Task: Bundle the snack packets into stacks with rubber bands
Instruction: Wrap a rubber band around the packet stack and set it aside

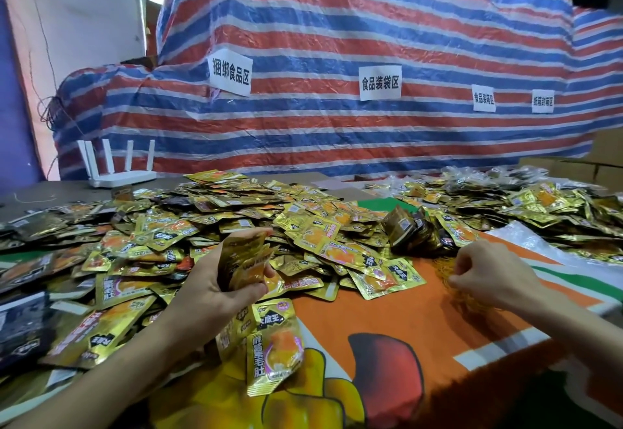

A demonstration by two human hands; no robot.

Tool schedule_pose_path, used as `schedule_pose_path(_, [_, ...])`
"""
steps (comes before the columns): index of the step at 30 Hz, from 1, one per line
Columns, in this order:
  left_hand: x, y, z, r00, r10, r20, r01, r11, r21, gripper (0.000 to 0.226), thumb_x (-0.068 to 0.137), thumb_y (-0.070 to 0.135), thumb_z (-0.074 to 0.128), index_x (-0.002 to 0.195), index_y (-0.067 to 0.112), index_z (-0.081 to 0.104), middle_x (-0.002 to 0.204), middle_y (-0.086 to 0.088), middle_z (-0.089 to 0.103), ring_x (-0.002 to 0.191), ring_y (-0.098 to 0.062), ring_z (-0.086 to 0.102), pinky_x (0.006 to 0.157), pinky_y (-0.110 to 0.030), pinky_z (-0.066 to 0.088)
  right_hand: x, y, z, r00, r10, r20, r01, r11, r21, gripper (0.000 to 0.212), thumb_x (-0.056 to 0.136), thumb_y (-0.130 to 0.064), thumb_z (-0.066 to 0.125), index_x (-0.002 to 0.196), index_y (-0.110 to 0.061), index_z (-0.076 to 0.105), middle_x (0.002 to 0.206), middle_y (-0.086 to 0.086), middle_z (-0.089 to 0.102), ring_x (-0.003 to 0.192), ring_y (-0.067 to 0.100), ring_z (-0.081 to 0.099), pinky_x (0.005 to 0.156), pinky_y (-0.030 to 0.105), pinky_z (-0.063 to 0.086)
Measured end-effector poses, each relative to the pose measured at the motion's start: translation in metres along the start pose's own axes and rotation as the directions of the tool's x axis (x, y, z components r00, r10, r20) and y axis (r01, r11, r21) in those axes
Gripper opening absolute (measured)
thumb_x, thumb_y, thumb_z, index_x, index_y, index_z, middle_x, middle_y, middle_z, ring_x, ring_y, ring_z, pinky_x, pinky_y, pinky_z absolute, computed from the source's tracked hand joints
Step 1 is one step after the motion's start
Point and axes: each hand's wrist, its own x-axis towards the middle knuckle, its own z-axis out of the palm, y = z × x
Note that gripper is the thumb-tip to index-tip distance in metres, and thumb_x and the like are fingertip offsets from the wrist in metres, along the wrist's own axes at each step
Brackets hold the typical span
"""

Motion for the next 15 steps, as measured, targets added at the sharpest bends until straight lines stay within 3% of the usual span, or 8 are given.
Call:
schedule_pose_path(5, [0.0, 0.0, -0.001, 1.0, -0.023, -0.016, 0.023, 1.0, -0.014, 0.053, 0.074, 0.008, 0.073, 0.124, 0.021, 0.06, 0.096, -0.006, 0.072, 0.091, -0.02, 0.071, 0.078, -0.023, 0.056, 0.0, 0.0, -0.007, 0.996, -0.029, -0.081, 0.029, 1.0, -0.002, 0.012, 0.081, -0.011, 0.069, 0.079, -0.021, 0.063, 0.075, -0.003, 0.065, 0.068, 0.019, 0.062, 0.062, 0.04, 0.057])
schedule_pose_path(10, [0.001, 0.002, 0.001, 0.996, -0.068, -0.062, 0.066, 0.997, -0.038, 0.049, 0.068, 0.012, 0.074, 0.116, 0.011, 0.063, 0.098, -0.007, 0.073, 0.089, -0.021, 0.071, 0.076, -0.033, 0.057, 0.002, -0.012, -0.018, 0.987, -0.064, -0.148, 0.059, 0.998, -0.035, 0.011, 0.087, -0.013, 0.062, 0.092, -0.023, 0.058, 0.084, 0.0, 0.067, 0.072, 0.025, 0.061, 0.059, 0.034, 0.051])
schedule_pose_path(13, [0.003, 0.004, 0.0, 0.99, -0.092, -0.108, 0.085, 0.994, -0.075, 0.038, 0.077, -0.006, 0.076, 0.112, 0.004, 0.066, 0.097, -0.009, 0.074, 0.081, -0.022, 0.071, 0.069, -0.03, 0.058, 0.001, -0.039, -0.02, 0.981, -0.128, -0.143, 0.161, 0.954, 0.251, 0.01, 0.087, -0.011, 0.071, 0.09, -0.019, 0.065, 0.086, -0.002, 0.069, 0.08, 0.021, 0.065, 0.069, 0.038, 0.056])
schedule_pose_path(15, [0.003, 0.006, -0.002, 0.981, -0.144, -0.133, 0.128, 0.984, -0.123, 0.03, 0.082, -0.011, 0.066, 0.108, 0.003, 0.07, 0.095, -0.009, 0.076, 0.076, -0.026, 0.07, 0.065, -0.028, 0.058, -0.005, -0.072, -0.02, 0.971, -0.224, -0.086, 0.237, 0.833, 0.5, 0.012, 0.084, -0.009, 0.078, 0.087, -0.015, 0.068, 0.084, -0.001, 0.071, 0.08, 0.016, 0.068, 0.07, 0.027, 0.056])
